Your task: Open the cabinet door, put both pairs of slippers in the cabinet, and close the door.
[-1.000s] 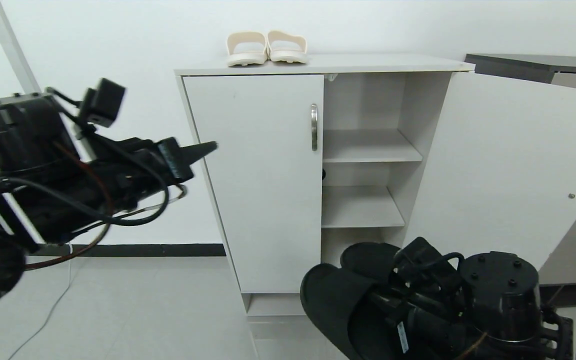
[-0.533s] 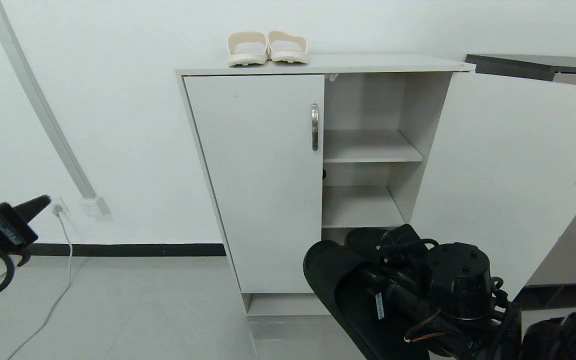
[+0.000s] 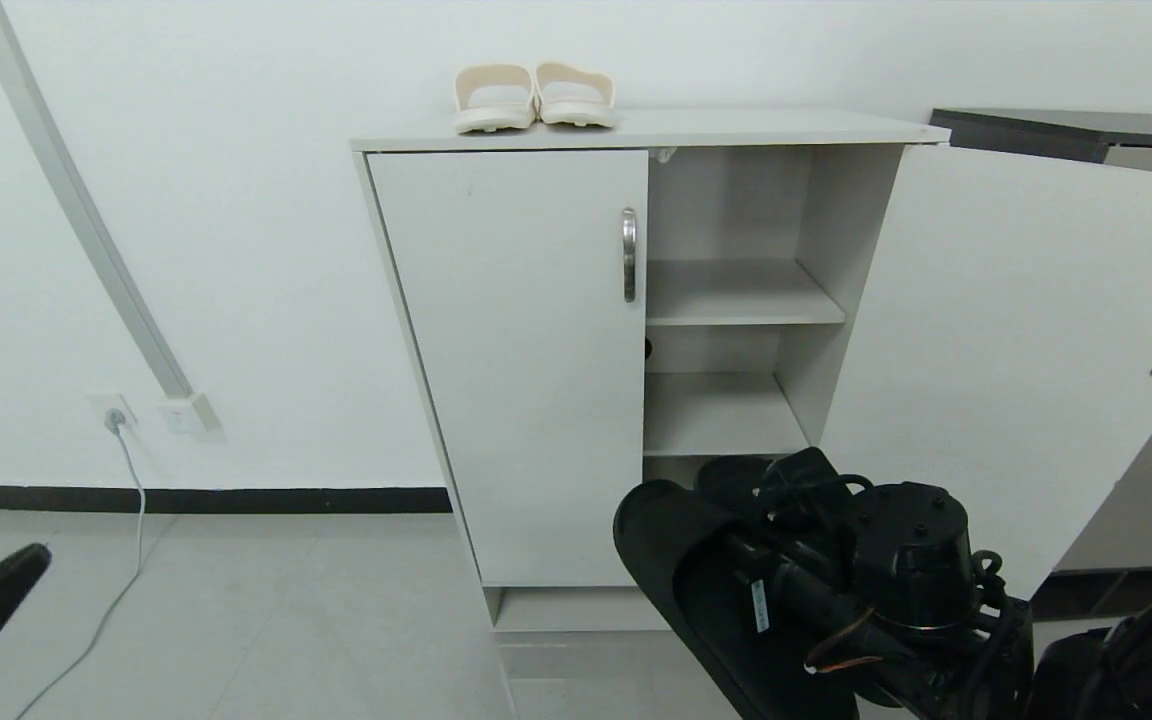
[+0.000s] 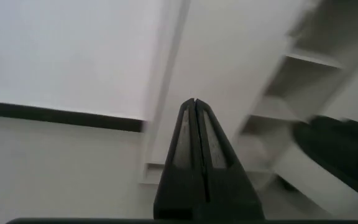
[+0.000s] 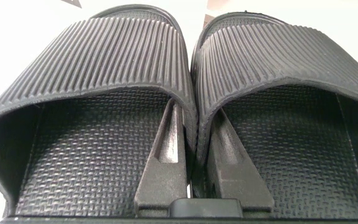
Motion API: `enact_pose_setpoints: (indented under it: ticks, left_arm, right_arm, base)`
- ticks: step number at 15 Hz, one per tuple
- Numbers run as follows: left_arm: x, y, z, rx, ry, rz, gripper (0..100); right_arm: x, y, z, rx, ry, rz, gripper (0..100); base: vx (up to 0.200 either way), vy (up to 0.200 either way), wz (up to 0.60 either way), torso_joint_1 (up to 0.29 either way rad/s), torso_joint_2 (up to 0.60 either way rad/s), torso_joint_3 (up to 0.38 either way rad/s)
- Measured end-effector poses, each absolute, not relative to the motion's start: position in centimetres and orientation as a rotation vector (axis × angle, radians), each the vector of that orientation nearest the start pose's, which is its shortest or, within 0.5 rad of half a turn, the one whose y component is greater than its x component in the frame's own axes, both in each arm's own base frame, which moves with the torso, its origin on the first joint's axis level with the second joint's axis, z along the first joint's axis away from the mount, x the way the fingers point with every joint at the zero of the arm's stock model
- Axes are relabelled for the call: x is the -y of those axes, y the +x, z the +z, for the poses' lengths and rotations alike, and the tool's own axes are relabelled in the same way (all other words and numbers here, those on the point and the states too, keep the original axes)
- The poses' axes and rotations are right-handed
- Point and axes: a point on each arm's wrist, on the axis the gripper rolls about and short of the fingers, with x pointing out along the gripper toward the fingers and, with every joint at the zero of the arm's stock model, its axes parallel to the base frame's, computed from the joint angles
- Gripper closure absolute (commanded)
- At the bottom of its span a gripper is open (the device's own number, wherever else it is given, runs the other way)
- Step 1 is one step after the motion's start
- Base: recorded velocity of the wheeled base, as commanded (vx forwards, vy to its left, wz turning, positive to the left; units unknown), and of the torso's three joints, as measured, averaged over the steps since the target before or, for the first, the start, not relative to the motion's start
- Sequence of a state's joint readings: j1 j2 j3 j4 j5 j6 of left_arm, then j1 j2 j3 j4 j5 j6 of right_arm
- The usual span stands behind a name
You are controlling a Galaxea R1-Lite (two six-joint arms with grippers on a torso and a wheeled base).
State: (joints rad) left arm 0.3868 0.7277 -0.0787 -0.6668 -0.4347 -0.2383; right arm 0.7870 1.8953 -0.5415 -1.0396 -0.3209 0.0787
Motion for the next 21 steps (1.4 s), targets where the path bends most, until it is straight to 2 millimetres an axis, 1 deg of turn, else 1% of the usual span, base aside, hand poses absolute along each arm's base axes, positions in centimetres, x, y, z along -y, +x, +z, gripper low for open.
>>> enact_pose_setpoints:
  ticks: [1, 3, 4, 7, 9, 11, 12, 13, 14, 16, 17, 18, 19, 21]
  left_arm:
    - [-0.9, 5.1, 15.0, 0.004, -0.284, -0.115, 100]
    - [0.0, 3.3, 14.4, -0.011, -0.455, -0.226, 100]
    - [0.5, 2.5, 14.1, -0.021, -0.496, -0.278, 100]
    - [1.4, 0.5, 13.6, -0.034, -0.494, -0.463, 100]
    - [1.5, -0.7, 13.1, -0.062, -0.479, -0.598, 100]
    - [1.6, -1.7, 11.7, -0.075, -0.437, -0.642, 100]
    - [1.5, -1.9, 10.9, -0.061, -0.403, -0.607, 100]
    - [1.3, -2.0, 10.2, -0.034, -0.368, -0.510, 100]
    - [1.0, -1.9, 9.6, -0.015, -0.325, -0.386, 100]
    - [0.2, -1.9, 8.8, 0.020, -0.214, -0.036, 100]
    - [-0.1, -2.0, 8.5, 0.028, -0.155, 0.104, 100]
    - [-0.3, -2.1, 8.3, 0.030, -0.116, 0.176, 100]
    - [-0.3, -2.2, 8.1, 0.021, -0.100, 0.171, 100]
    - [0.0, -2.2, 7.8, 0.001, -0.067, -0.005, 100]
  right_arm:
    - [-21.0, 21.9, 9.8, -0.289, -0.091, 0.451, 100]
    - [-20.9, 21.9, 9.8, -0.291, -0.092, 0.452, 100]
    - [-21.0, 21.9, 9.8, -0.291, -0.092, 0.453, 100]
    - [-21.0, 21.9, 9.6, -0.297, -0.095, 0.452, 100]
    - [-21.0, 21.9, 9.4, -0.303, -0.098, 0.451, 100]
    - [-20.9, 21.9, 9.3, -0.307, -0.099, 0.451, 100]
    - [-20.9, 21.9, 9.3, -0.304, -0.098, 0.450, 100]
    - [-20.9, 21.9, 9.2, -0.305, -0.099, 0.450, 100]
    - [-20.9, 21.9, 9.2, -0.304, -0.099, 0.450, 100]
    - [-21.0, 22.0, 9.4, -0.298, -0.095, 0.449, 100]
    - [-21.1, 22.2, 9.4, -0.294, -0.092, 0.447, 100]
    - [-21.2, 22.4, 9.5, -0.289, -0.090, 0.436, 100]
    - [-21.3, 22.7, 9.5, -0.283, -0.085, 0.429, 100]
    - [-21.8, 23.2, 9.8, -0.252, -0.067, 0.429, 100]
  base:
    - [0.000, 0.000, 0.00, 0.000, 0.00, 0.000]
    - [0.000, 0.000, 0.00, 0.000, 0.00, 0.000]
    - [0.000, 0.000, 0.00, 0.000, 0.00, 0.000]
    - [0.000, 0.000, 0.00, 0.000, 0.00, 0.000]
    - [0.000, 0.000, 0.00, 0.000, 0.00, 0.000]
    - [0.000, 0.000, 0.00, 0.000, 0.00, 0.000]
    - [0.000, 0.000, 0.00, 0.000, 0.00, 0.000]
    - [0.000, 0.000, 0.00, 0.000, 0.00, 0.000]
    - [0.000, 0.000, 0.00, 0.000, 0.00, 0.000]
    - [0.000, 0.000, 0.00, 0.000, 0.00, 0.000]
    - [0.000, 0.000, 0.00, 0.000, 0.00, 0.000]
    - [0.000, 0.000, 0.00, 0.000, 0.00, 0.000]
    - [0.000, 0.000, 0.00, 0.000, 0.00, 0.000]
    - [0.000, 0.000, 0.00, 0.000, 0.00, 0.000]
